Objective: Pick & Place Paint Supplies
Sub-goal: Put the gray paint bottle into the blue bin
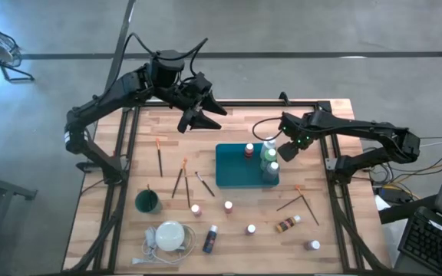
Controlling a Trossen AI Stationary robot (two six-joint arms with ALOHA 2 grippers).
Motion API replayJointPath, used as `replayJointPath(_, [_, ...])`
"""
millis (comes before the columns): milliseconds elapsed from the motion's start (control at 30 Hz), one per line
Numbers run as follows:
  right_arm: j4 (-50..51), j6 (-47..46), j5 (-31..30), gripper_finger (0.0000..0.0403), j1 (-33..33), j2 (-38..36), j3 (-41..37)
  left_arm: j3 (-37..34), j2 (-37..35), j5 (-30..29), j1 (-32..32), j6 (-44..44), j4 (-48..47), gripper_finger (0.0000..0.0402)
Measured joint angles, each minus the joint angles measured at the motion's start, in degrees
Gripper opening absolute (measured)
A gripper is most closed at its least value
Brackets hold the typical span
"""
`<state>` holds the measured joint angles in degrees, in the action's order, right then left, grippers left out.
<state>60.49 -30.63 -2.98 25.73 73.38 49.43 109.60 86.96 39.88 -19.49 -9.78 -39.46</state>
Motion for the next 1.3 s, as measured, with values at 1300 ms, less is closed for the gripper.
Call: replayJointPath(1300, [10.97, 5.36, -2.38, 0.0112, 0.16, -0.04, 10.91, 0.0, 0.0, -0.02, 0.02, 0.34, -0.02, 0.0305])
